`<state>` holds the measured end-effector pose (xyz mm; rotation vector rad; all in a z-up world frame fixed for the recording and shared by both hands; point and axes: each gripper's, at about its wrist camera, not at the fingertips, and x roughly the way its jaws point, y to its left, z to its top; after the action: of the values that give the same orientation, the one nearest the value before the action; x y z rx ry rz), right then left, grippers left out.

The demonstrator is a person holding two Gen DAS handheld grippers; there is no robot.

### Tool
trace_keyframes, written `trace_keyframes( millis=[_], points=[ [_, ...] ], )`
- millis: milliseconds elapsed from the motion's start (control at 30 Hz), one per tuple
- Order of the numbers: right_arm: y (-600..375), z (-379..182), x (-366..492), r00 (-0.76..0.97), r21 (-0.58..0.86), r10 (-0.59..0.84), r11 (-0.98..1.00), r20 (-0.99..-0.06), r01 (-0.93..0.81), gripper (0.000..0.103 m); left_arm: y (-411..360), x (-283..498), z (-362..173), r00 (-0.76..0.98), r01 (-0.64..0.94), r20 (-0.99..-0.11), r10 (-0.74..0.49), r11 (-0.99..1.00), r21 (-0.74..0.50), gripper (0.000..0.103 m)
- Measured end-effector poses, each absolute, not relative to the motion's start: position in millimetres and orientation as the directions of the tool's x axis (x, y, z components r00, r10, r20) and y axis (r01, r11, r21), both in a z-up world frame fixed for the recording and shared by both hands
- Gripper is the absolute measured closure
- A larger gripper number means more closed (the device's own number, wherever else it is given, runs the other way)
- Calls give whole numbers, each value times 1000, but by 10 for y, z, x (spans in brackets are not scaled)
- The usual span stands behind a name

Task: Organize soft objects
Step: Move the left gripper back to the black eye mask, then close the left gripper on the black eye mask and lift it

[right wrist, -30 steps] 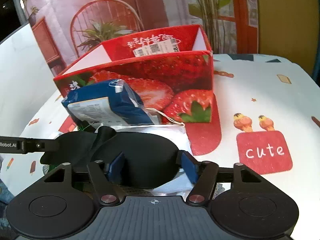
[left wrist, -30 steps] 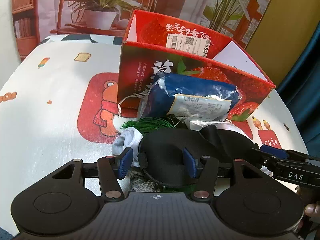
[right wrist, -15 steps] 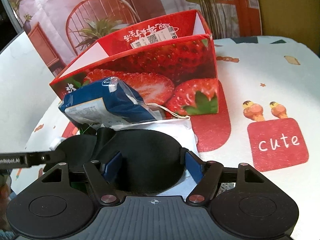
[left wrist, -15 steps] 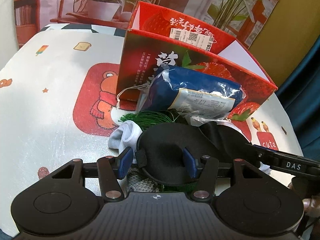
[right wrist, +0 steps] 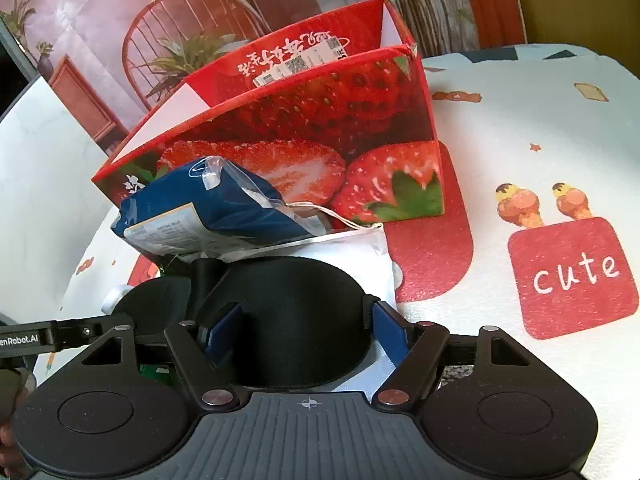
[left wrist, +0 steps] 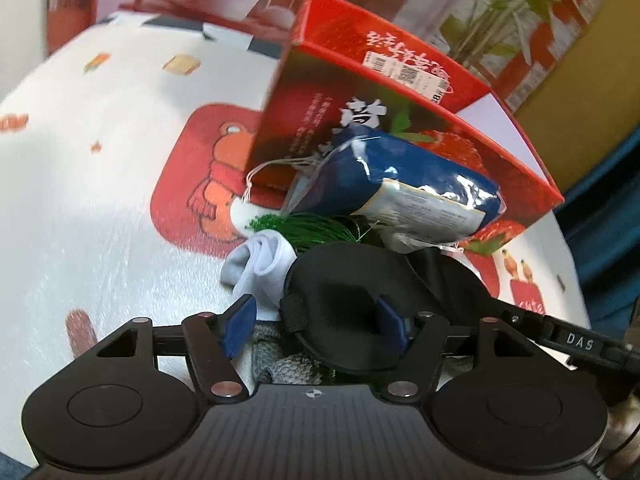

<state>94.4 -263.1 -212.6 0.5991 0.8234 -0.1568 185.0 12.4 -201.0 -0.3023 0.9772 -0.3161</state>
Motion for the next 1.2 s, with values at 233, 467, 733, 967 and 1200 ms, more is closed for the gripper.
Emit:
trace_keyframes(
  millis=[233,467,733,967,1200],
  points=[
    [-2605,-2072,977,677,444,109,827,-728,345,38,42,1805,-1926,540,180,-738,-405,912,-368,46],
    [-2467,-1870,1006,710,445,146,858,-689,255,50,9,1736,-1773,560,213,-733,-386,922,-323,50],
    [-2429,-1637,950,748,423,139,883,-649,202,55,7,1671,-1597,617,238,-702,-357,934,-266,63],
    [-2445,-1518,893,774,435,142,881,-617,185,66,-16,1644,-1556,640,248,-682,-354,935,-252,79],
    [-2441,-1441,865,791,442,142,880,-595,175,69,12,1611,-1508,671,242,-655,-347,938,-249,82]
  ],
)
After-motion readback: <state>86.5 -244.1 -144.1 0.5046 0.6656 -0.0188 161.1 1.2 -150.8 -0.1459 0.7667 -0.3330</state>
